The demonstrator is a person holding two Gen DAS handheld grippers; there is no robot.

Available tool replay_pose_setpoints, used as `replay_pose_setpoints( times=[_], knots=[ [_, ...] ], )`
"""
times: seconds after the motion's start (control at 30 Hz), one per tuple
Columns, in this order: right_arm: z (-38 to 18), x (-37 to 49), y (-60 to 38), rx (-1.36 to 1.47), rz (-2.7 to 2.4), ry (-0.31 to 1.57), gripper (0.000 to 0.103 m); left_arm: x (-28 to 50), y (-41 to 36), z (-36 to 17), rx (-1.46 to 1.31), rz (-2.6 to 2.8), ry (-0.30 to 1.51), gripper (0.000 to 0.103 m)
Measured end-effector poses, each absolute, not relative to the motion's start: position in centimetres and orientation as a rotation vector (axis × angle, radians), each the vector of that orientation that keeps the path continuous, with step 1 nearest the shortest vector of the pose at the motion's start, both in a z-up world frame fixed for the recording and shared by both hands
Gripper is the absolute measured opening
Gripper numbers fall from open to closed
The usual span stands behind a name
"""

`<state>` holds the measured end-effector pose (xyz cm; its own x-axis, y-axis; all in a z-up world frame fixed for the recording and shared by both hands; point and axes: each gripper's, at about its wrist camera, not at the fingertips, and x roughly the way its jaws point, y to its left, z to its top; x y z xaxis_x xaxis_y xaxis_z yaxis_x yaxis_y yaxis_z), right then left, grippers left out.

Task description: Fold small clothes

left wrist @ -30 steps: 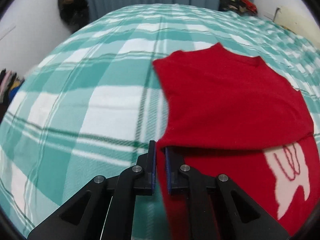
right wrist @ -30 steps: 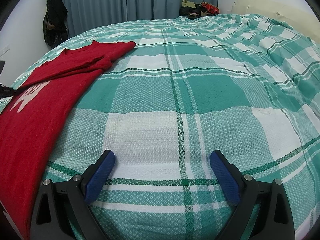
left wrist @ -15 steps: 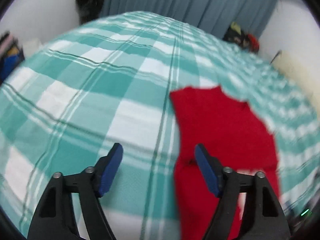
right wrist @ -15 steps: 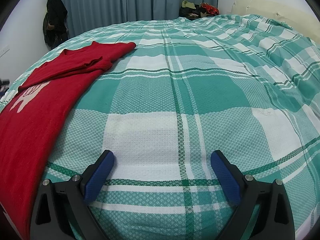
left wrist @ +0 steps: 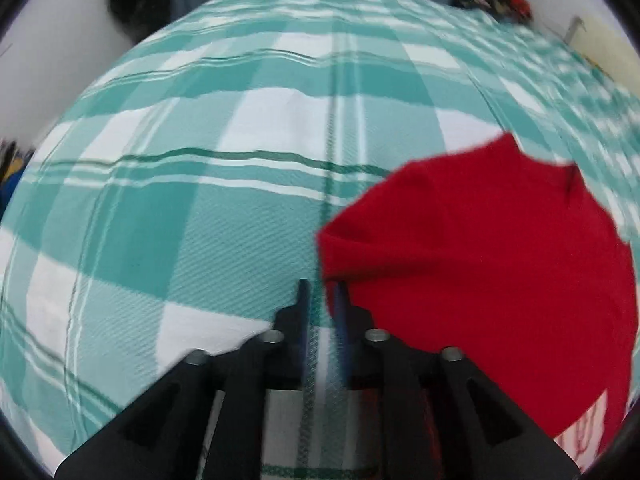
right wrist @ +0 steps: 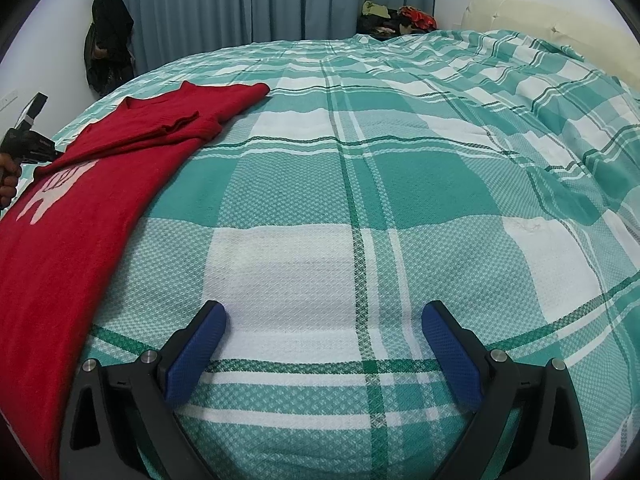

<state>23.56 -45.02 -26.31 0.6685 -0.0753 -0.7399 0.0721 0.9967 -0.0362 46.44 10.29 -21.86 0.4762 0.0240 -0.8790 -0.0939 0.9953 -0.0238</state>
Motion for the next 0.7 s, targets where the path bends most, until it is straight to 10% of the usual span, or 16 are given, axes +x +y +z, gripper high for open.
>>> replay_pose_setpoints(
  times=[0.07, 0.7],
  knots=[
    [-26.3, 23.5, -45.0, -0.003, -0.084, 0.833, 0.097, 45.3, 11.0, -20.5, -0.101, 0.105, 1.047, 0.075],
    [-26.3, 23.5, -45.0, -0.008, -0.088, 0.828, 0.097, 33.6, 10.7, -18.5, -0.199, -0.012, 0.979, 0.091]
  ],
)
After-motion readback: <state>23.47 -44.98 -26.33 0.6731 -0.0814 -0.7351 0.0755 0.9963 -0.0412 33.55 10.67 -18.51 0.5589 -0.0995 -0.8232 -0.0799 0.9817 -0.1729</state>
